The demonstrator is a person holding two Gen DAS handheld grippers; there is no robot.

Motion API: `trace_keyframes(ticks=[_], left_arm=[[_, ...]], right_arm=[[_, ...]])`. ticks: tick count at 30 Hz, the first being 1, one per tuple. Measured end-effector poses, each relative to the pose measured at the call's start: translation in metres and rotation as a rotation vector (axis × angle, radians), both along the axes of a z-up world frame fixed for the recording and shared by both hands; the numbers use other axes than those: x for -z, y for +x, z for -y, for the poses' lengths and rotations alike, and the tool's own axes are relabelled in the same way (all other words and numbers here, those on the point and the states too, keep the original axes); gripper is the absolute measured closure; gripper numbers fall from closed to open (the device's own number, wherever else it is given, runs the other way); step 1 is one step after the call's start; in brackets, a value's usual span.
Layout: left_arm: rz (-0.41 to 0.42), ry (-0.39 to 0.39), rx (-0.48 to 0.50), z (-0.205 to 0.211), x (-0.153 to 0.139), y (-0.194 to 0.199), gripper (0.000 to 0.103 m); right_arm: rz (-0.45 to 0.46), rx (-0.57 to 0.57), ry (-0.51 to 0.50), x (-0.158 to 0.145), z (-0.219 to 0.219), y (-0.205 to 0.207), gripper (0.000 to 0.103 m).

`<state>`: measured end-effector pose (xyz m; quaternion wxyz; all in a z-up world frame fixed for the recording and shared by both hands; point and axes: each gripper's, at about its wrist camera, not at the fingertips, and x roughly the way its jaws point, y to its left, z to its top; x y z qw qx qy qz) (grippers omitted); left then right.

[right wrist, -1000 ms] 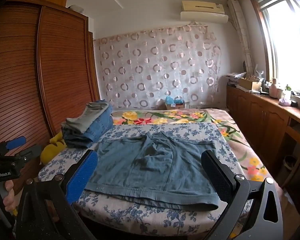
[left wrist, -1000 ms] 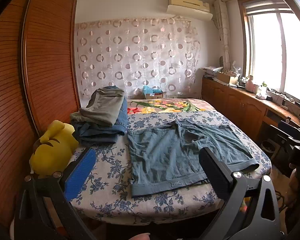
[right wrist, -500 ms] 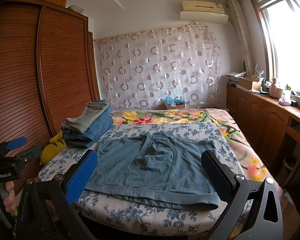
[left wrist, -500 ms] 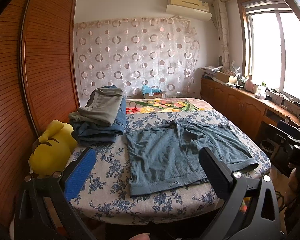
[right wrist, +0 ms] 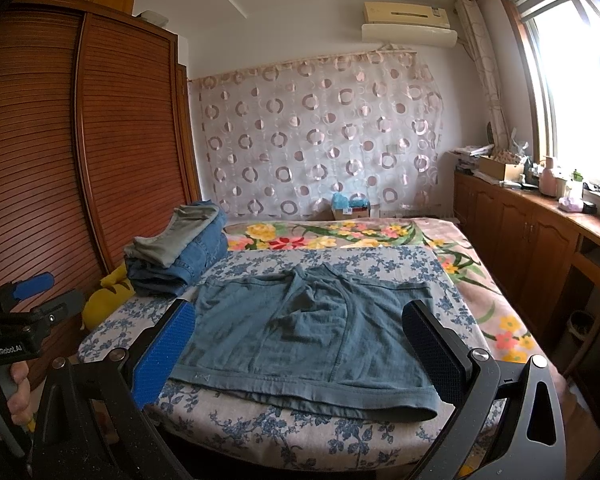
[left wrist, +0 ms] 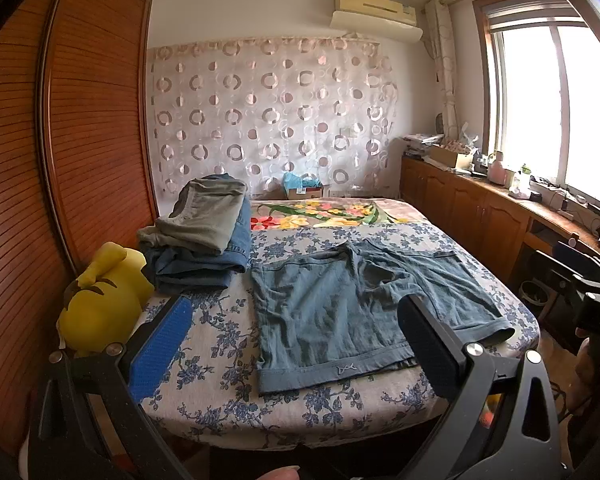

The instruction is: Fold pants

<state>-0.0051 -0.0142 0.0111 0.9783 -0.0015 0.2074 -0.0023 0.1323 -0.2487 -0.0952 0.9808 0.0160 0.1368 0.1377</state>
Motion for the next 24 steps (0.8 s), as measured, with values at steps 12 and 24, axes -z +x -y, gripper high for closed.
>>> trace_keyframes(ticks=[12, 24], left_arm=[[0.001, 0.000, 0.000, 0.0001, -0.0008, -0.0018, 0.000], [0.003, 0.000, 0.002, 0.0032, -0.0027, -0.0024, 0.000]], right_arm=[[0.003, 0.000, 0.000, -0.0007, -0.0005, -0.0003, 0.000], [0.005, -0.002, 0.001, -0.0020, 0.0001, -0.0002, 0.000]])
